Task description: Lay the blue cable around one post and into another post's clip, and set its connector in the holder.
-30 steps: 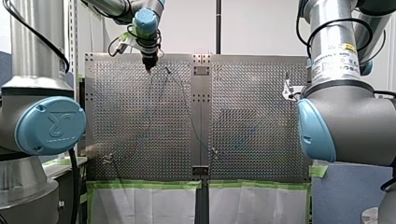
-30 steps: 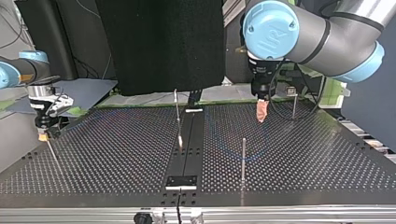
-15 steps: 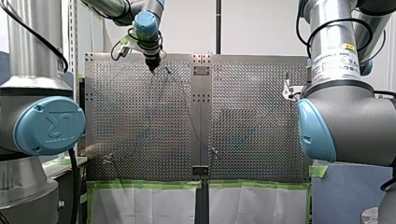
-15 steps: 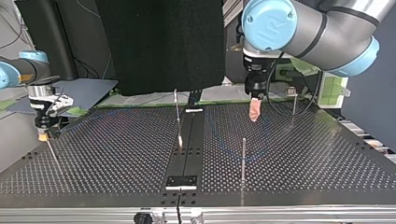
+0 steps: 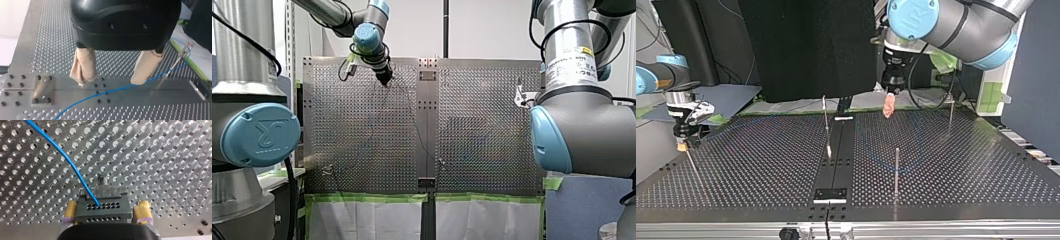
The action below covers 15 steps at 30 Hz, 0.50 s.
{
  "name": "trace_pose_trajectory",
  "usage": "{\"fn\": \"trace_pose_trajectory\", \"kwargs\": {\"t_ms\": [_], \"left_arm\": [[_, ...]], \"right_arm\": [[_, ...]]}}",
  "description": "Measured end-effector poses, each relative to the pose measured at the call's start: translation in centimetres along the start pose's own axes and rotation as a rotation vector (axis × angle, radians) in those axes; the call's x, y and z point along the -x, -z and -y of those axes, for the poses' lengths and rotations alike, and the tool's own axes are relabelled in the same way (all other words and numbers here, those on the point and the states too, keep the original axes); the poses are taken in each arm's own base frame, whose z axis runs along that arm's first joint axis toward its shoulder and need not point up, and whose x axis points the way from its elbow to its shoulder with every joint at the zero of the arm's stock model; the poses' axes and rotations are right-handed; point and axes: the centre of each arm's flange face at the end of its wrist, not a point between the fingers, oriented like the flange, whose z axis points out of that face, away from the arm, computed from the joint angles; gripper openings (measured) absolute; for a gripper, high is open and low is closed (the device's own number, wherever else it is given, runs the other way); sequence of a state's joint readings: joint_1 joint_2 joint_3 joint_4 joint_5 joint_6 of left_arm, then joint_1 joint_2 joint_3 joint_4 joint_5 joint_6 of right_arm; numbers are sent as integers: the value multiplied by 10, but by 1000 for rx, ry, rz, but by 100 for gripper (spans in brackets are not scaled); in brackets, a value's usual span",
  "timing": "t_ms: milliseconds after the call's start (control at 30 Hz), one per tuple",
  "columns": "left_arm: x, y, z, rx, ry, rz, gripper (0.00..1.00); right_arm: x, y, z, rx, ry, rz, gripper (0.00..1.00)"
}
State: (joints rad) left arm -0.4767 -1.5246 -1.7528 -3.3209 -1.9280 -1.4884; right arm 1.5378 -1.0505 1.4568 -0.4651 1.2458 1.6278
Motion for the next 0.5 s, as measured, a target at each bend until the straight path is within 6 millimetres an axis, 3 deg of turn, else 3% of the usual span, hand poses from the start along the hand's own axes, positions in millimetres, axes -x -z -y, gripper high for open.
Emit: {"fn": "trace_pose_trajectory", "kwargs": {"t_ms": [233,500], "left_arm": [[-39,-19,11,-29,16,-42,98],[-106,-41,30,-59,8,-125,98]], "right_arm": [[0,0,0,0,1,1,100],[0,0,1,-1,1,3,100]]}}
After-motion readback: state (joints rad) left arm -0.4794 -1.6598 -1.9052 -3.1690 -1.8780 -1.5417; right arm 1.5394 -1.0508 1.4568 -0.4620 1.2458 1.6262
